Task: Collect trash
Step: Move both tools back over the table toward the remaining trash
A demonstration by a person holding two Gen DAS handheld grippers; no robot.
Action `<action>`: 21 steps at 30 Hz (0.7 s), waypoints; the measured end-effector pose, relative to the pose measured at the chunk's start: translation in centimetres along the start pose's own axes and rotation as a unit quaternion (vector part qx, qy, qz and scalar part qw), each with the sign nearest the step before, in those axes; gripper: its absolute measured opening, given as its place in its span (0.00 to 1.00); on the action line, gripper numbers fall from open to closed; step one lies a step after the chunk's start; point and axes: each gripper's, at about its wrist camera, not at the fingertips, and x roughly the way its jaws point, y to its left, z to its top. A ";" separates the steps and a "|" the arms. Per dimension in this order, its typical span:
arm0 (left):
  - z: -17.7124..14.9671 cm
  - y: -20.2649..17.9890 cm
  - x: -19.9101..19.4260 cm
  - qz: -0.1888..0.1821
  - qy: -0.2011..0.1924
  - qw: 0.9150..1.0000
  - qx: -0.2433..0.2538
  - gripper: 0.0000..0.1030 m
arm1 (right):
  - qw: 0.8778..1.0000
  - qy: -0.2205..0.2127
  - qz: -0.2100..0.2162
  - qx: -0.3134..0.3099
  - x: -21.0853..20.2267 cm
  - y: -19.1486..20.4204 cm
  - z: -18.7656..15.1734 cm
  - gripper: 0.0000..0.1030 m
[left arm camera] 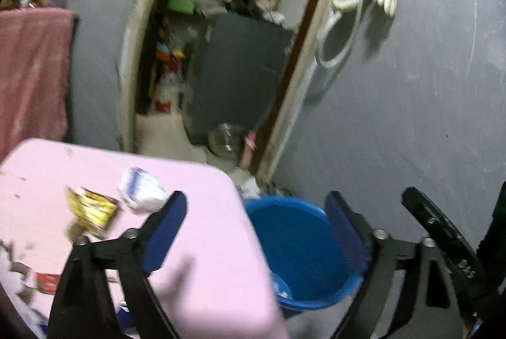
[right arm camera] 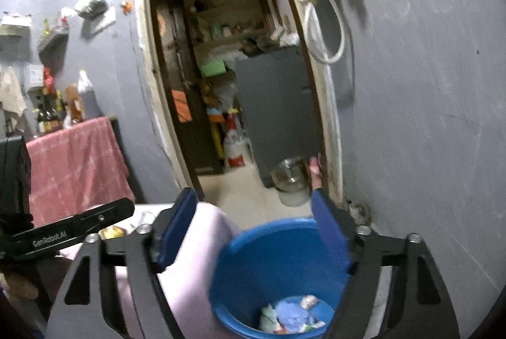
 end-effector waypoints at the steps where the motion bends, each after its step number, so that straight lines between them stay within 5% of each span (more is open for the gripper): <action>1: 0.2 0.5 -0.9 0.007 -0.013 1.000 0.001 0.89 | 1.000 -0.007 0.006 -0.001 -0.4 0.7 0.2 0.77; 9: 1.0 4.4 -6.6 0.045 -0.070 0.996 0.009 0.94 | 0.998 -0.052 0.033 -0.020 -1.7 5.5 0.9 0.97; 21: 0.7 10.2 -13.1 0.099 -0.104 0.990 0.012 0.97 | 0.992 -0.101 0.054 -0.050 -3.3 12.0 -0.1 1.00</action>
